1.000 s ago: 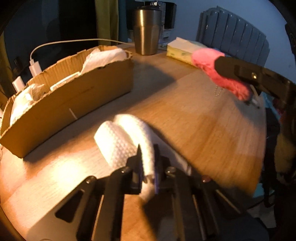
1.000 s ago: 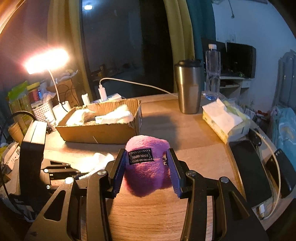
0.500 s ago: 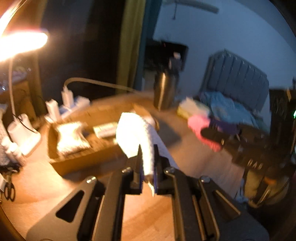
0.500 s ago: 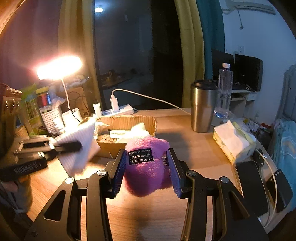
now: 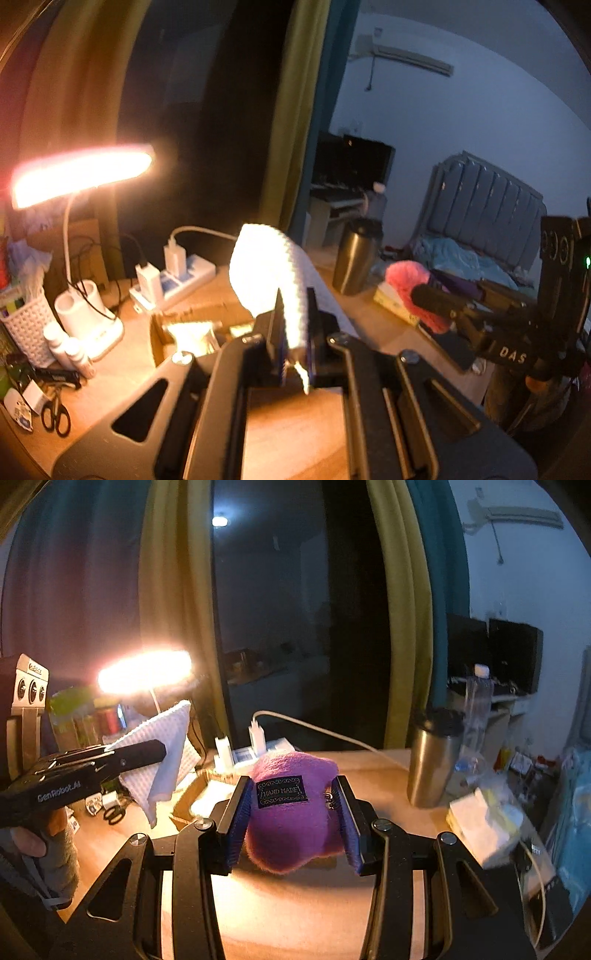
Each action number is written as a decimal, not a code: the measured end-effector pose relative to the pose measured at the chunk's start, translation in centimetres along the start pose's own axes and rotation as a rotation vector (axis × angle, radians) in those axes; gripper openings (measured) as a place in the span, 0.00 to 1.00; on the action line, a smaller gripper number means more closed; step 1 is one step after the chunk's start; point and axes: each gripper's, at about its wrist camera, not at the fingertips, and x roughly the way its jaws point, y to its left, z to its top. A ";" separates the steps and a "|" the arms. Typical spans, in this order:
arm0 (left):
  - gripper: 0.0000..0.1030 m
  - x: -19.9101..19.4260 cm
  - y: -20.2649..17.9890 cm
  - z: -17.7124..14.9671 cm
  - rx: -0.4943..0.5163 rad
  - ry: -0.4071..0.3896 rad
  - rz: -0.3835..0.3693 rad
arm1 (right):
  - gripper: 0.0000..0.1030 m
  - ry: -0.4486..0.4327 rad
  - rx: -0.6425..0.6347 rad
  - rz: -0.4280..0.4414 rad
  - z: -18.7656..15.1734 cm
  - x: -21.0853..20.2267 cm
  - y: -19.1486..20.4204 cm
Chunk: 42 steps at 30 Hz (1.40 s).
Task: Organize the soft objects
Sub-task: 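Carry the paper towel with the left tool while the right tool carries the pink pouch into the box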
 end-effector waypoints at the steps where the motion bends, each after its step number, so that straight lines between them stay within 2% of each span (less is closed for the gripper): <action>1: 0.06 -0.1 0.3 0.5 -0.010 -0.012 0.004 | 0.45 -0.006 -0.003 0.002 0.3 0.0 0.0; 7: 0.06 -0.2 1.2 2.9 -0.029 -0.060 0.008 | 0.45 -0.031 -0.024 0.004 2.6 0.8 0.2; 10: 0.06 0.2 1.5 2.9 -0.034 -0.061 0.013 | 0.45 -0.029 -0.028 0.000 3.3 1.6 0.0; 24: 0.06 5.8 4.0 1.4 -0.077 0.043 0.030 | 0.45 0.058 0.002 -0.003 2.7 8.3 -2.6; 35: 0.06 10.6 5.7 -0.5 -0.104 0.129 0.035 | 0.45 0.125 0.013 0.021 1.4 13.6 -3.1; 42: 0.06 14.1 6.4 -2.1 -0.115 0.207 0.010 | 0.45 0.194 0.028 0.034 -0.2 17.5 -3.9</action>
